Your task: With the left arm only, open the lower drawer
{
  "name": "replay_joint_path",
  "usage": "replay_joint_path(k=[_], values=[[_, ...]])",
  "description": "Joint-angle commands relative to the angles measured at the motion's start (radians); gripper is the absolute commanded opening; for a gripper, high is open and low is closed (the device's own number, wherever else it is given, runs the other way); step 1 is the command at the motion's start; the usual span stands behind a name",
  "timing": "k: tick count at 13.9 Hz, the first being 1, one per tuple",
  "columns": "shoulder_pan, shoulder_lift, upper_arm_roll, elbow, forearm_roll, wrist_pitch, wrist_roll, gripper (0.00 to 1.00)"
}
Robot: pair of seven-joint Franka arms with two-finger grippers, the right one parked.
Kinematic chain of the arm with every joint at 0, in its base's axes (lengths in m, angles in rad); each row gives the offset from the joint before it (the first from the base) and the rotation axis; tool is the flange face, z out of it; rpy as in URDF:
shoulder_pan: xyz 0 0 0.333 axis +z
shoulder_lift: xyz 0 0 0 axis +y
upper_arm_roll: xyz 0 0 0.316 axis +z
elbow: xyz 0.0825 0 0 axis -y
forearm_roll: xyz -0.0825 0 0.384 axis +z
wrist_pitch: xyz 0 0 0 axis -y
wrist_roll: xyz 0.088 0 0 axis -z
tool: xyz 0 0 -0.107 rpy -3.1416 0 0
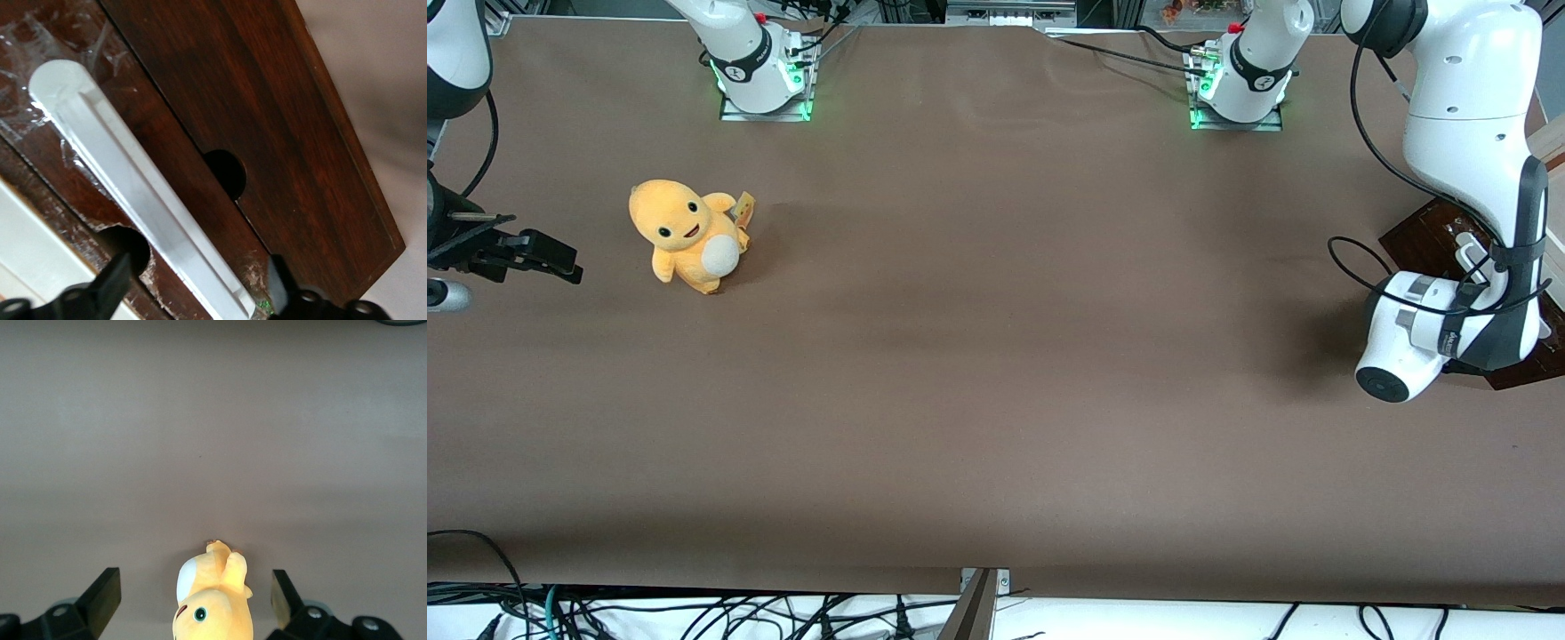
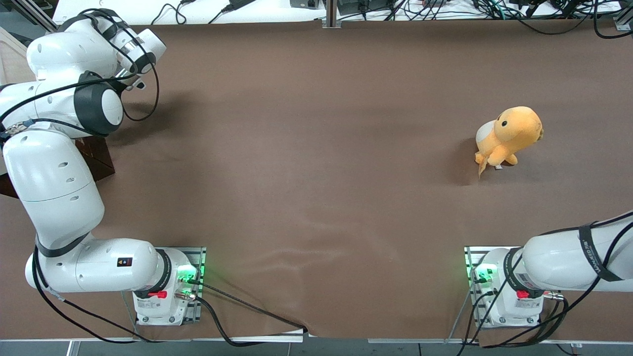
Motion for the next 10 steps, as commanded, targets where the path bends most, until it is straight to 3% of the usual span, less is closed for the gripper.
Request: replay_joint_path(k=[1,5,10], values=[[0.005,0.025,-0.005,0.024,0.051,-0.016,-0.005,0.38],[0.005,0.028,-0.005,0.024,0.054,-0.016,0.010,0.18],[-0.020,0.043,-0.011,0.044,0.053,-0.018,0.010,0.18]])
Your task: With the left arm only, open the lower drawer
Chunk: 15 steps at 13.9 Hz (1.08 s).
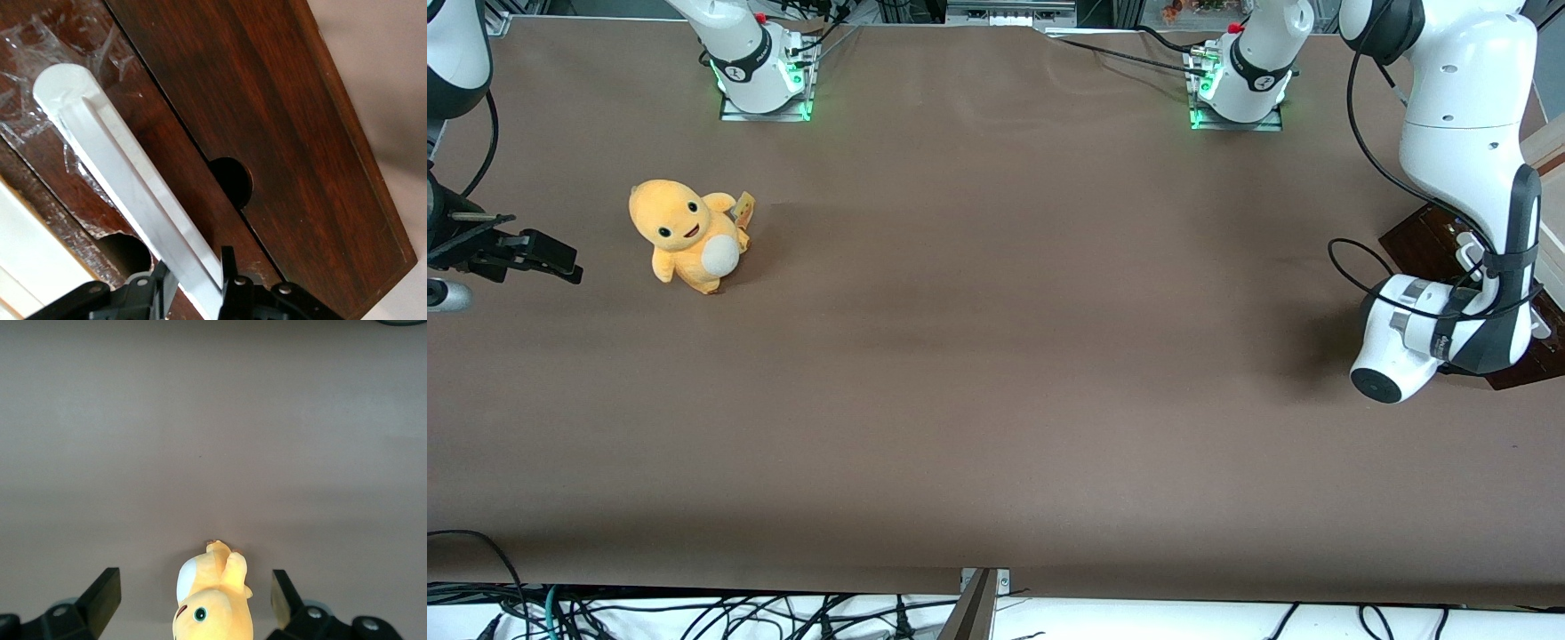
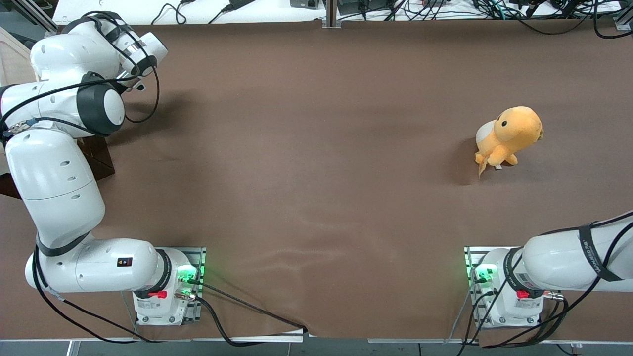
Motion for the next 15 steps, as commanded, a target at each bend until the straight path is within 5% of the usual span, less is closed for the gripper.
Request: replay_joint_path(k=[1,15], values=[[-0.035,0.029,-0.011,0.040,0.027,-0.012,0.037,0.18],[-0.106,0.060,-0.014,0.095,0.005,-0.018,0.051,0.22]])
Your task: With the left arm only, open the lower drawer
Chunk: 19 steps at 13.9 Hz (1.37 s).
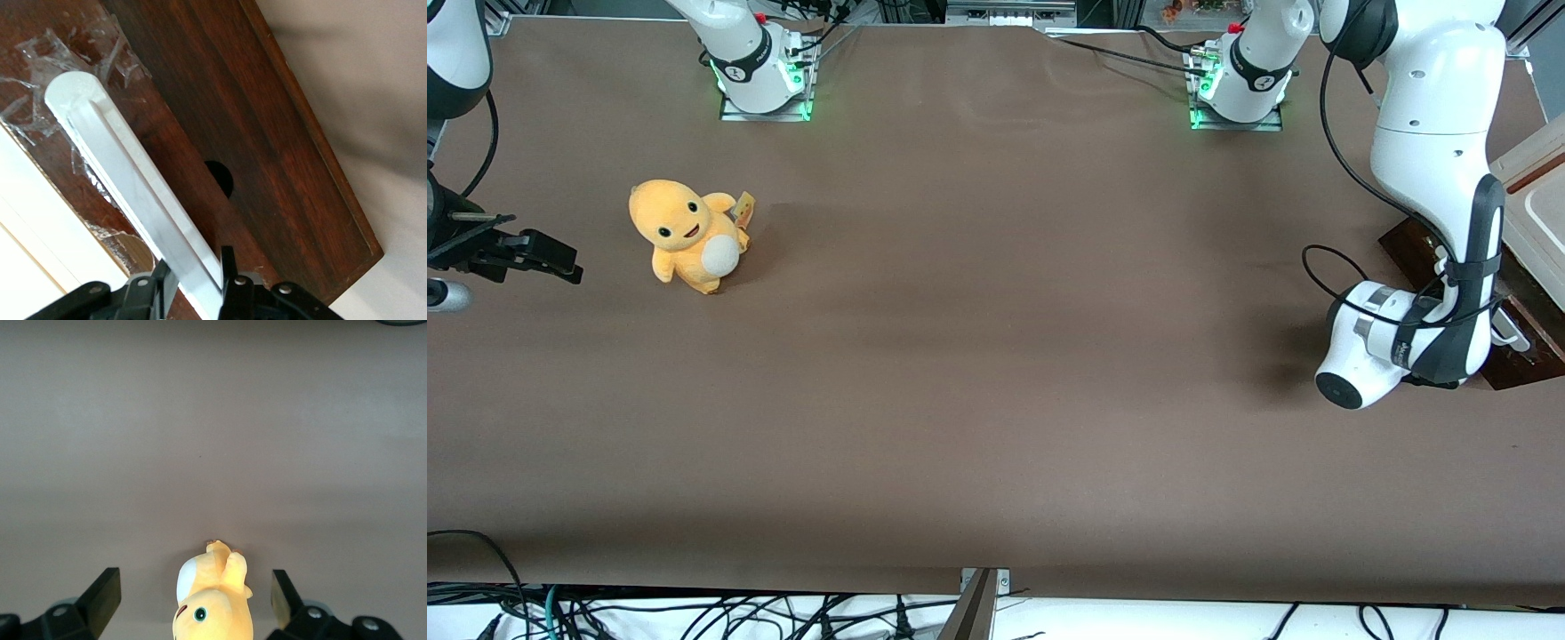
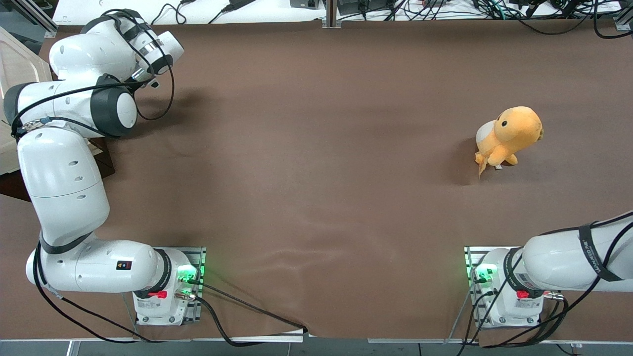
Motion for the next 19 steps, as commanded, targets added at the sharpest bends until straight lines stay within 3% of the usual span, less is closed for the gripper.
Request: replay_joint_path(k=[1,19], values=[[-0.039,0.031,-0.008,0.057,0.009,0.005,0.065,0.23],[-0.081,0.035,-0.009,0.100,-0.025,0.005,0.105,0.26]])
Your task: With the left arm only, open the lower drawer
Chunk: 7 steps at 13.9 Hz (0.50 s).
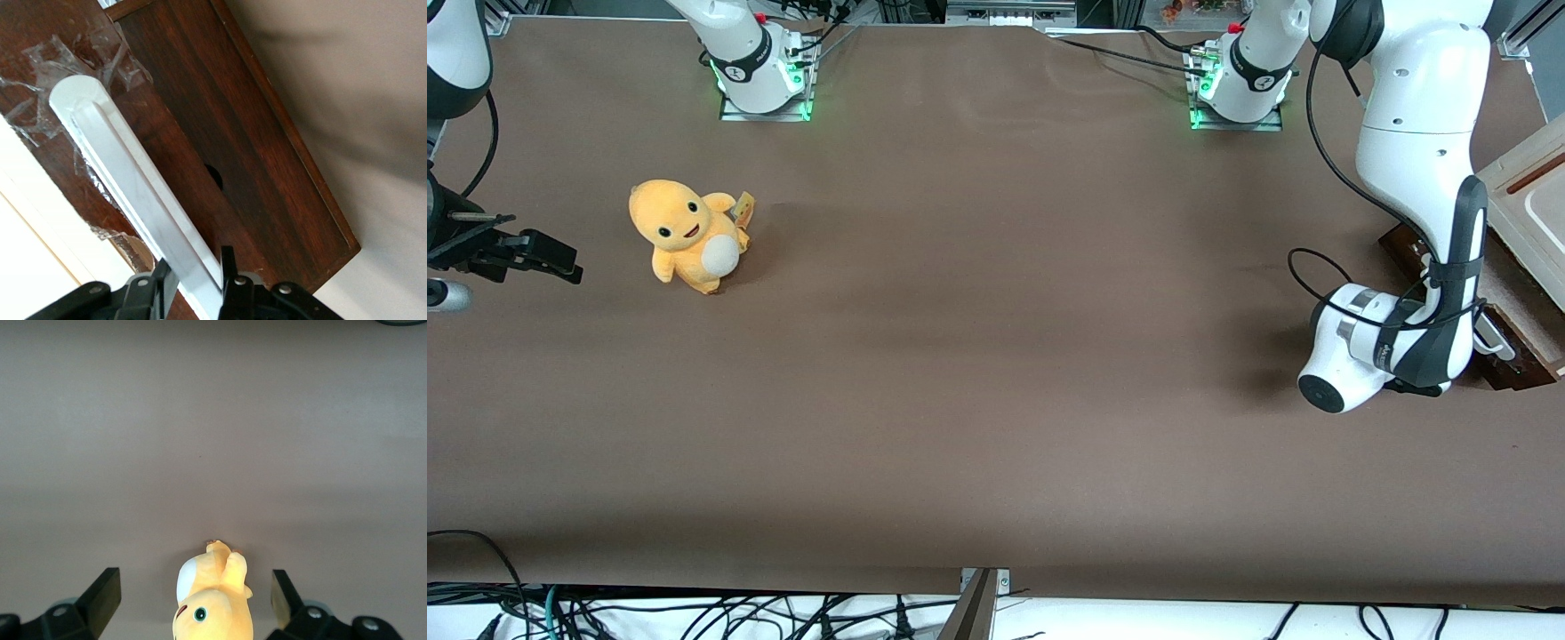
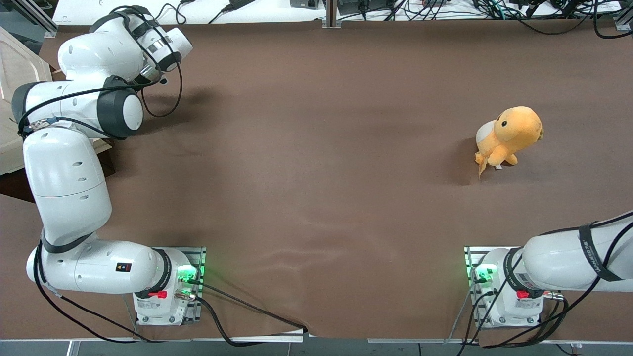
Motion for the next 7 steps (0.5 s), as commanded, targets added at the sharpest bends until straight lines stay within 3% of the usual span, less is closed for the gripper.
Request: replay_joint_path(k=[1,3,7], values=[[-0.038,0.028,-0.005,0.073,-0.003,0.006,0.098,0.41],[-0.038,0.019,-0.007,0.075,-0.006,0.006,0.097,1.00],[-0.041,-0.002,-0.010,0.209,-0.146,-0.033,0.115,1.00]])
